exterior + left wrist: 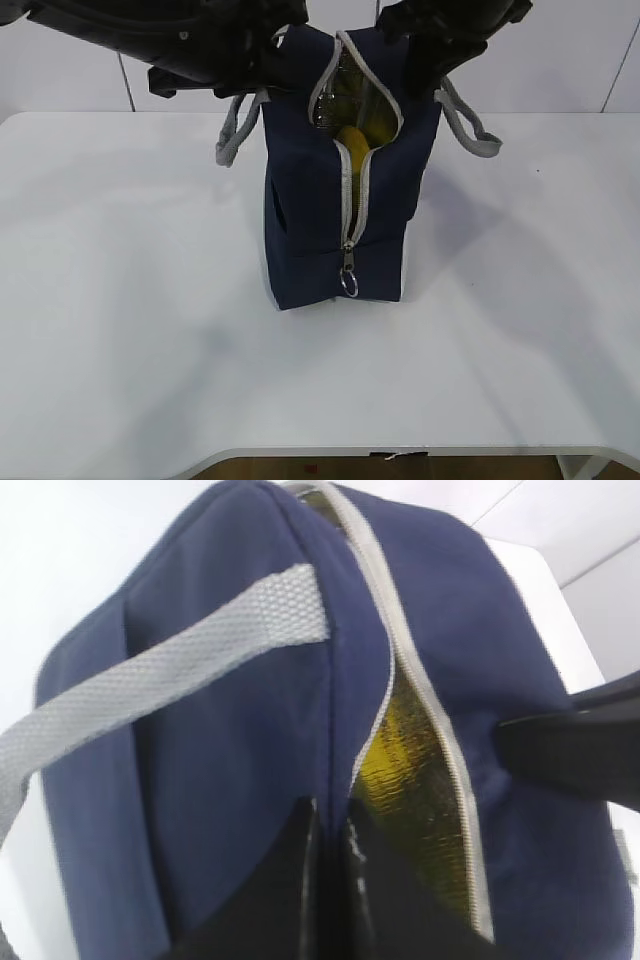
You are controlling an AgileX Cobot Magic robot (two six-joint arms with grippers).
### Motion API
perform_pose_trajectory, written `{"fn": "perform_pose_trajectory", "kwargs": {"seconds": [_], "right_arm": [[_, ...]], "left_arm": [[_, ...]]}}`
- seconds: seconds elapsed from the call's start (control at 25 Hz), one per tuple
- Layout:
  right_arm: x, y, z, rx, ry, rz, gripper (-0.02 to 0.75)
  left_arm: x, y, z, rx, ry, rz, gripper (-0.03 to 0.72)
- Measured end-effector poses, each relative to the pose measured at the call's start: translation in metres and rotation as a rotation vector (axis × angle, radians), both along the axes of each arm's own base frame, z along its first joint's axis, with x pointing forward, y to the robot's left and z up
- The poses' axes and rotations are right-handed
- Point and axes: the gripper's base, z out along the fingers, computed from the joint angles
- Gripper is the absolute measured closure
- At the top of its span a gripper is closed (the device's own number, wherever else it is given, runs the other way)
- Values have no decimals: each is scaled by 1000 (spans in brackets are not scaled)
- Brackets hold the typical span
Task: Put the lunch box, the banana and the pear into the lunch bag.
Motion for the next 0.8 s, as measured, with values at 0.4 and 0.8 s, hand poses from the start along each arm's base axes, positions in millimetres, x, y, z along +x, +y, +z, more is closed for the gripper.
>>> {"fn": "perform_pose_trajectory", "kwargs": {"seconds": [0.4, 0.8], "right_arm": [[-4, -3, -7, -15, 21, 12, 730], [-5, -3, -10, -10, 35, 14, 713]], "left_arm": [[-1, -14, -10, -6, 2, -11, 693], [0, -14, -11, -5, 4, -10, 678]]}}
